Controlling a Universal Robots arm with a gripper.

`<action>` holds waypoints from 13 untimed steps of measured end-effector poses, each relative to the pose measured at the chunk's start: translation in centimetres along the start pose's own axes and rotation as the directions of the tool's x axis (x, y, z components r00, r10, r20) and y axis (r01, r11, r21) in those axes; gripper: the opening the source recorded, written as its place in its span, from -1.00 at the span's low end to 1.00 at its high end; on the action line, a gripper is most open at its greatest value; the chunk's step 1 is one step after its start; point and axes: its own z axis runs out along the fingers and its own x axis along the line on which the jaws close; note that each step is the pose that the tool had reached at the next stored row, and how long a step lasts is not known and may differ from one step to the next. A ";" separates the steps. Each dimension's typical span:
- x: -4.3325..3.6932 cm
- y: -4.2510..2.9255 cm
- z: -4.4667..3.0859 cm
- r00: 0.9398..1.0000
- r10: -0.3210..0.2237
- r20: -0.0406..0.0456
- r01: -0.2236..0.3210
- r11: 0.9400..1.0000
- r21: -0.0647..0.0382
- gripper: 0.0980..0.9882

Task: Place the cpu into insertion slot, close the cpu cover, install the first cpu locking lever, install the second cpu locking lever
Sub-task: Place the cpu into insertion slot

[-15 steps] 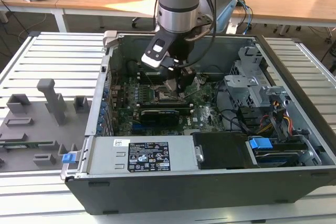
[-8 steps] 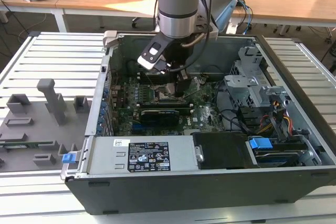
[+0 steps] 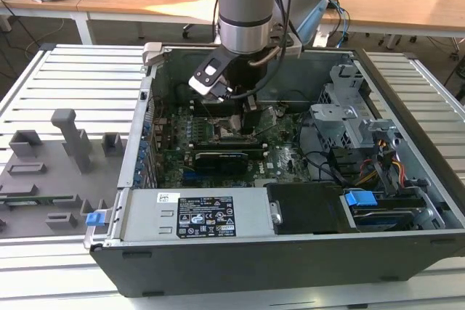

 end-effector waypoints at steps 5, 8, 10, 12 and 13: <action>0.35 0.03 0.22 1.000 0.021 0.004 -0.021 1.000 0.001 0.00; 0.35 0.01 0.30 0.999 0.051 0.007 -0.051 0.999 0.000 0.00; 0.44 -0.05 0.39 0.997 0.070 0.008 -0.070 0.998 0.000 0.00; 0.74 -0.09 0.49 0.997 0.071 0.009 -0.071 0.997 0.000 0.00; 0.97 -0.11 0.57 0.997 0.072 0.009 -0.072 0.997 0.000 0.00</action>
